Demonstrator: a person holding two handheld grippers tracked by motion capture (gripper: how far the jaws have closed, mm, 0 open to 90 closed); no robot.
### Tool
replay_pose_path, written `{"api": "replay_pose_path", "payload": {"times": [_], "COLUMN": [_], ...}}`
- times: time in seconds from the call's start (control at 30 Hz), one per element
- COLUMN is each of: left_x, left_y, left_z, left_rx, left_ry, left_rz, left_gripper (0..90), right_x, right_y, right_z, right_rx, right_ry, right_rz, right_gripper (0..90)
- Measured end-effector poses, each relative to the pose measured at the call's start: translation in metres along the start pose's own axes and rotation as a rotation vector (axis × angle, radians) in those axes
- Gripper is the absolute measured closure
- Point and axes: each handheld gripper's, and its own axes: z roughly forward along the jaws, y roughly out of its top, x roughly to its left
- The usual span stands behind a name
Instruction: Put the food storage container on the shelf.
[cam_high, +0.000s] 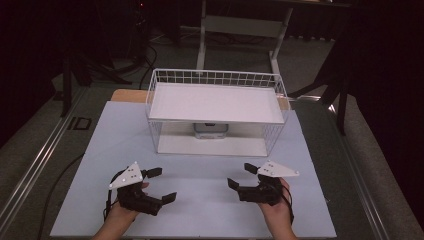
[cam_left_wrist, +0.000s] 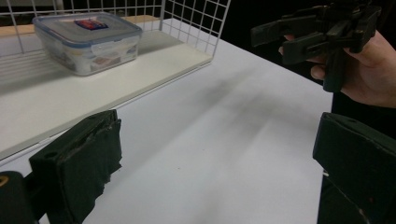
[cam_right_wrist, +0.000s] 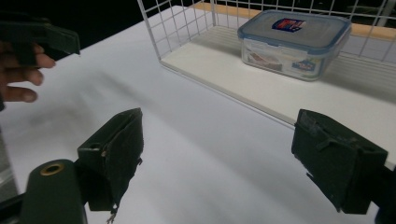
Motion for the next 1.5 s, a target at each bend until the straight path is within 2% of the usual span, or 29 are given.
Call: {"api": "replay_pose_path", "payload": {"times": [0.23,0.33,0.43,0.53,0.63,0.73,0.9,1.03,1.1,1.23,1.37,1.5], "left_x": [0.001,0.0,-0.002,-0.002,-0.001,-0.001,0.0,0.001,0.002,0.0,0.0,0.002], "left_y": [-0.003,-0.005,-0.007,-0.008,-0.009,-0.01,-0.011,-0.014,-0.014,-0.016,-0.019,-0.021], "left_z": [-0.006,-0.007,-0.008,-0.01,-0.011,-0.013,-0.012,-0.009,-0.007,-0.004,-0.003,-0.004], "left_rx": [-0.012,-0.02,-0.022,-0.03,-0.043,-0.057,-0.05,-0.044,-0.036,-0.032,-0.023,-0.024], "left_ry": [0.002,0.002,0.002,0.002,0.005,0.013,0.013,0.019,0.02,0.02,0.005,0.01], "left_rz": [-0.009,-0.012,-0.001,-0.001,-0.008,-0.012,-0.006,0.004,0.016,0.025,0.027,0.018], "left_gripper": [2.2,2.2,2.2,2.2,2.2,2.2,2.2,2.2,2.2,2.2,2.2,2.2], "right_x": [-0.006,-0.011,-0.014,-0.015,-0.017,-0.019,-0.023,-0.027,-0.028,-0.028,-0.029,-0.033], "right_y": [-0.009,-0.013,-0.017,-0.021,-0.025,-0.03,-0.037,-0.043,-0.045,-0.05,-0.052,-0.051], "right_z": [-0.026,-0.035,-0.041,-0.047,-0.051,-0.056,-0.055,-0.049,-0.045,-0.04,-0.039,-0.038], "right_rx": [-0.007,-0.014,-0.002,0.002,0.0,-0.032,-0.03,-0.048,-0.034,-0.018,-0.004,-0.004], "right_ry": [-0.023,-0.01,-0.01,-0.004,0.017,0.057,0.07,0.13,0.14,0.094,0.101,0.097], "right_rz": [-0.025,-0.025,-0.054,-0.058,-0.05,-0.051,-0.087,-0.137,-0.137,-0.165,-0.168,-0.162], "right_gripper": [16.7,16.7,16.7,16.6,16.5,16.1,15.7,13.1,12.7,13.3,13.7,13.7]}}
